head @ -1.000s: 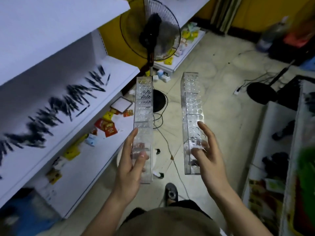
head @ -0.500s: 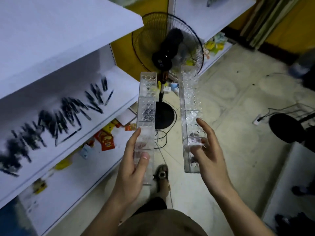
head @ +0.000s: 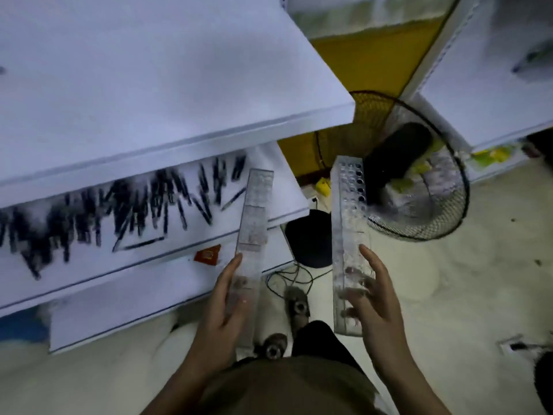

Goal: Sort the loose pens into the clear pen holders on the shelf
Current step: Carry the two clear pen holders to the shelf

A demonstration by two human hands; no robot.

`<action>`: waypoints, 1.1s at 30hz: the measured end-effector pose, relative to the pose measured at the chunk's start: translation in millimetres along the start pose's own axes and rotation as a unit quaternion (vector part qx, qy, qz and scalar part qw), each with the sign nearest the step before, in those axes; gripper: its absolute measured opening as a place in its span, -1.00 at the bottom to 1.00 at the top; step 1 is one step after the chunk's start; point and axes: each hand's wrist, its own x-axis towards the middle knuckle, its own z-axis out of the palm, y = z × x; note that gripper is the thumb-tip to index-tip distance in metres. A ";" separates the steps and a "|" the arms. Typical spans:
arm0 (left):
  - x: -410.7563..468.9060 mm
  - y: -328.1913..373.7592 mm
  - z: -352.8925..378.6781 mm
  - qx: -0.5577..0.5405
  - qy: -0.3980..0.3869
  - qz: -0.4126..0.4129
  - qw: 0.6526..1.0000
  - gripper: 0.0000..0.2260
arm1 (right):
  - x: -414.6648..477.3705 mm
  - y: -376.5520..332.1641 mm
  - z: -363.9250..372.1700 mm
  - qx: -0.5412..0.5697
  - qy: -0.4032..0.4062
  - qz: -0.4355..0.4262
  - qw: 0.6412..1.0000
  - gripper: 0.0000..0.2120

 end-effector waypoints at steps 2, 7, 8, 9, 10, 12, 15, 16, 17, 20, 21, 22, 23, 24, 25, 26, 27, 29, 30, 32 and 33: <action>12.6 -1.6 6.7 -0.001 0.049 0.000 0.999 -0.52 | 26.5 3.5 -1.8 -0.030 -0.043 0.005 0.999 -0.44; 42.5 0.3 26.2 -0.022 0.163 -0.019 0.986 -0.52 | 92.9 -0.3 4.5 -0.083 -0.178 -0.021 0.980 -0.40; 48.8 1.5 30.6 -0.031 0.184 -0.024 0.982 -0.52 | 105.5 -4.3 8.0 -0.092 -0.203 -0.032 0.974 -0.42; 56.2 0.8 34.2 -0.040 0.201 -0.028 0.978 -0.52 | 117.3 -7.4 11.9 -0.098 -0.221 -0.043 0.969 -0.43; 64.3 -0.3 37.6 -0.045 0.213 -0.029 0.976 -0.52 | 129.8 -7.8 16.7 -0.104 -0.232 -0.052 0.966 -0.43; 83.4 -4.3 44.9 -0.049 0.223 -0.031 0.973 -0.51 | 151.4 -5.8 27.6 -0.099 -0.247 -0.049 0.963 -0.39; 123.0 -16.6 57.1 -0.094 0.240 -0.062 0.964 -0.44 | 183.8 4.4 46.5 -0.066 -0.235 -0.027 0.969 -0.31; 138.7 -21.1 59.8 -0.099 0.248 -0.073 0.961 -0.43 | 197.2 9.7 53.5 -0.061 -0.220 -0.020 0.973 -0.29; 157.1 -28.9 62.7 -0.100 0.247 -0.085 0.960 -0.46 | 212.5 15.3 61.6 -0.056 -0.206 -0.010 0.977 -0.30; 211.4 -51.4 70.0 -0.104 0.218 -0.118 0.963 -0.62 | 259.5 45.4 87.8 -0.054 -0.175 0.035 0.983 -0.52; 228.5 -57.5 71.7 -0.106 0.211 -0.117 0.965 -0.63 | 274.2 54.6 96.3 -0.050 -0.168 0.044 0.984 -0.63; 246.3 -65.1 73.5 -0.105 0.209 -0.111 0.966 -0.62 | 288.5 65.2 104.9 -0.047 -0.162 0.050 0.985 -0.73; 263.2 -73.0 75.2 -0.105 0.207 -0.103 0.967 -0.61 | 301.3 75.0 112.9 -0.044 -0.154 0.048 0.986 -0.78; 277.4 -77.5 77.5 -0.104 0.207 -0.099 0.968 -0.62 | 312.9 84.0 119.3 -0.048 -0.141 0.037 0.988 -0.81; 291.2 -83.9 79.6 -0.102 0.209 -0.096 0.968 -0.62 | 324.0 91.3 125.0 -0.051 -0.127 0.021 0.990 -0.79; 301.8 -89.5 81.2 -0.096 0.211 -0.101 0.968 -0.63 | 332.4 96.5 129.3 -0.055 -0.115 0.013 0.992 -0.76; 312.4 -96.6 83.5 -0.092 0.213 -0.103 0.967 -0.63 | 339.9 103.8 132.3 -0.062 -0.106 0.009 0.992 -0.75; 329.3 -107.2 87.9 -0.088 0.217 -0.119 0.965 -0.60 | 350.5 116.0 136.4 -0.087 -0.100 0.003 0.991 -0.73; 335.6 -110.5 89.8 -0.084 0.219 -0.135 0.963 -0.57 | 354.8 122.0 137.6 -0.103 -0.100 0.003 0.990 -0.74; 346.8 -116.2 90.8 -0.072 0.219 -0.164 0.959 -0.55 | 362.0 132.4 139.1 -0.124 -0.098 0.011 0.987 -0.76; 352.6 -122.4 90.6 -0.062 0.217 -0.167 0.960 -0.55 | 365.3 136.1 139.5 -0.134 -0.097 0.012 0.986 -0.77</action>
